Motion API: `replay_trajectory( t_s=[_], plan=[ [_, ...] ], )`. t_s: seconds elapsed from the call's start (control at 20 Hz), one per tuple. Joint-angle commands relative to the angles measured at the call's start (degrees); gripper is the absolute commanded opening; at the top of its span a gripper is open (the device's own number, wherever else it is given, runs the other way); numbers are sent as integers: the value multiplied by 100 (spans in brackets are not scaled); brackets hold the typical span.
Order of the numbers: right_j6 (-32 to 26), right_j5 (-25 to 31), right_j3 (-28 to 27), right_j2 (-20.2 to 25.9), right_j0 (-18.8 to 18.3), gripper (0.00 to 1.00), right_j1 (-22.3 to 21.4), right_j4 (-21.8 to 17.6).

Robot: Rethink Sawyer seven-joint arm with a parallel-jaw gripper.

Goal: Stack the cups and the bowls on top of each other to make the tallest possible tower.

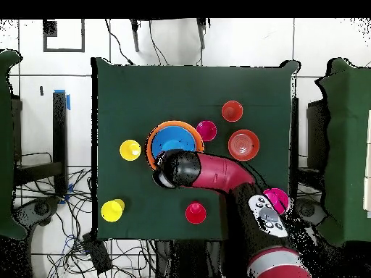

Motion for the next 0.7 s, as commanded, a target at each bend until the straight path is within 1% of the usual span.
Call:
replay_trajectory(
  t_s=[0.05,0.1,0.25,0.3,0.4,0.45,0.6,0.7],
  plan=[
    [106,1808,-350,-433,185,100,-934,-227],
    [77,2055,-302,-409,129,100,-1110,-156],
    [-57,2614,-336,-402,48,100,-1487,-145],
    [-87,2551,-302,-397,15,100,-1530,-166],
    [-154,2449,-201,-357,-109,100,-1517,-152],
    [-239,2501,-228,-343,-162,100,-1537,-204],
    [-364,2588,-418,-252,-332,100,-1363,-303],
    [-392,2412,-463,-200,-393,100,-1192,-382]
  ],
)
